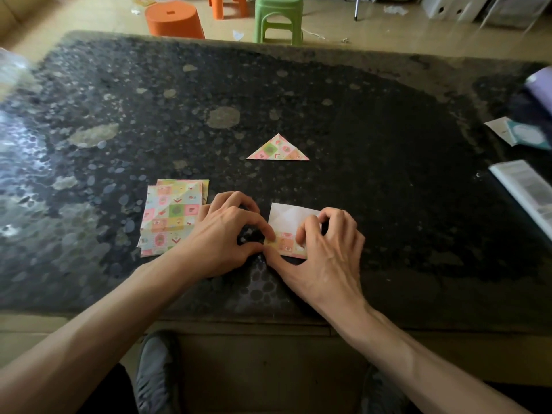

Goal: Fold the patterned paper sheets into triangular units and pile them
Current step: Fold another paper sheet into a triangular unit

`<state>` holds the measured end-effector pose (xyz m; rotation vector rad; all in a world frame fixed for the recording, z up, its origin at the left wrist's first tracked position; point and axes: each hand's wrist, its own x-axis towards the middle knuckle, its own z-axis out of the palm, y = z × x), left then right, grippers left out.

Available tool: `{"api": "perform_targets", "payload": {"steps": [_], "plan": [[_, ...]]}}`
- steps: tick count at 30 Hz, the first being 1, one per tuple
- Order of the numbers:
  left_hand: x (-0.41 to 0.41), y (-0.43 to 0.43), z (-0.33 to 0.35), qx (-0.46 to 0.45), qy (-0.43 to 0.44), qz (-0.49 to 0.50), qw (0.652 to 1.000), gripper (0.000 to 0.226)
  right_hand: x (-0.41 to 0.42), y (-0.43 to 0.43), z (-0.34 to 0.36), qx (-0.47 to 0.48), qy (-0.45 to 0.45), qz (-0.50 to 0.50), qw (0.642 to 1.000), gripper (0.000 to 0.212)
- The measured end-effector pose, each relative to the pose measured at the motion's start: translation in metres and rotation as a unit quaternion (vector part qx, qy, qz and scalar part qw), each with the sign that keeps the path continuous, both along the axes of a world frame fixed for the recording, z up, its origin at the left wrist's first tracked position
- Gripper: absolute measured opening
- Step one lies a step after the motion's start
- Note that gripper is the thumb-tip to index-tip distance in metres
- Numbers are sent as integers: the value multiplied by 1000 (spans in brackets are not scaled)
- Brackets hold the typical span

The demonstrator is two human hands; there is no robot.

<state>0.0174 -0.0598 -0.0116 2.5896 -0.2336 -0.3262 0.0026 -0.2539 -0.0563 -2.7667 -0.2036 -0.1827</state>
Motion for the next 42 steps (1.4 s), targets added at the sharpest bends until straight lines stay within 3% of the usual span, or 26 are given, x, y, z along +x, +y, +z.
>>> {"api": "perform_targets", "payload": {"steps": [20, 42], "plan": [[-1, -1, -4, 4, -20, 1, 1000, 17, 4, -4, 1, 3, 41, 0, 999, 64], [-2, -4, -10, 10, -45, 13, 999, 21, 9, -22, 16, 57, 118, 43, 990, 38]]}}
